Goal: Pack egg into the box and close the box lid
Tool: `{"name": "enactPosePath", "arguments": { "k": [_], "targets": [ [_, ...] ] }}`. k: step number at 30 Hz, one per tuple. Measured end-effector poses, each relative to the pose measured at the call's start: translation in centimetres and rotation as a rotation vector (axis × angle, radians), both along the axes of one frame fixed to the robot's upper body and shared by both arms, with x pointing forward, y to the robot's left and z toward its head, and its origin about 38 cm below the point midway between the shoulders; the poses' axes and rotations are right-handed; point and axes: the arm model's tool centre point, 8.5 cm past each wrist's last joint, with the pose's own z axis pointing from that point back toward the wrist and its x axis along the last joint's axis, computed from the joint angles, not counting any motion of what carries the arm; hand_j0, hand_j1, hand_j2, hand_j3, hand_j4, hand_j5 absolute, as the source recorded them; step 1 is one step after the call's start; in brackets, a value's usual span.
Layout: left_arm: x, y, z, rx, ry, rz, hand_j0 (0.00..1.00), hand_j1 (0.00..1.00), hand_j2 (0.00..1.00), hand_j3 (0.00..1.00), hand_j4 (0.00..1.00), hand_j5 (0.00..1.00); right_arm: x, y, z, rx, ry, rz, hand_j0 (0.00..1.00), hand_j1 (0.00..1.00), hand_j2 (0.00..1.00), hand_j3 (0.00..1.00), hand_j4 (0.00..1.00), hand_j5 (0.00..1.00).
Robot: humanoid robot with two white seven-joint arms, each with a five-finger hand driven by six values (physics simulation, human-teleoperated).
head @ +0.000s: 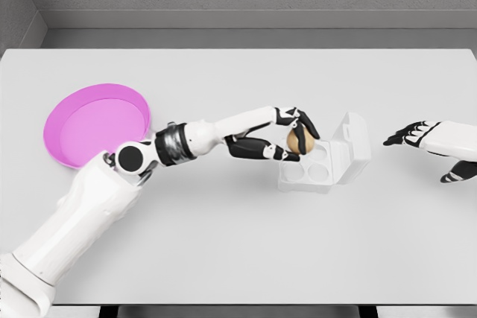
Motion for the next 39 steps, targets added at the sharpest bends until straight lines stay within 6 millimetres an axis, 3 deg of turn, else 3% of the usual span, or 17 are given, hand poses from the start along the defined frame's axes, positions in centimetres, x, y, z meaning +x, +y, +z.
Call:
{"name": "enactPosePath", "arguments": {
  "k": [11, 18, 28, 39],
  "targets": [
    [-0.7, -0.4, -2.7, -0.060, 0.128, 0.017, 0.41, 0.41, 0.41, 0.41, 0.41, 0.41, 0.1, 0.0, 0.0, 0.003, -0.002, -0.002, 1.00, 1.00, 1.00, 1.00, 1.00, 1.00],
    [-1.3, -1.7, -3.3, -0.079, 0.151, -0.012, 0.43, 0.43, 0.43, 0.43, 0.43, 0.43, 0.1, 0.0, 0.1, 0.003, -0.003, -0.002, 1.00, 1.00, 1.00, 1.00, 1.00, 1.00],
    [-0.3, -0.8, -4.6, -0.104, 0.233, 0.028, 0.45, 0.45, 0.45, 0.45, 0.45, 0.45, 0.1, -0.1, 0.0, 0.003, -0.002, -0.006, 1.00, 1.00, 1.00, 1.00, 1.00, 1.00],
    [-1.1, -2.0, -5.4, -0.088, 0.251, -0.003, 0.47, 0.47, 0.47, 0.47, 0.47, 0.47, 0.1, -0.1, 0.0, 0.003, -0.002, -0.007, 1.00, 1.00, 1.00, 1.00, 1.00, 1.00]
  ]
}}
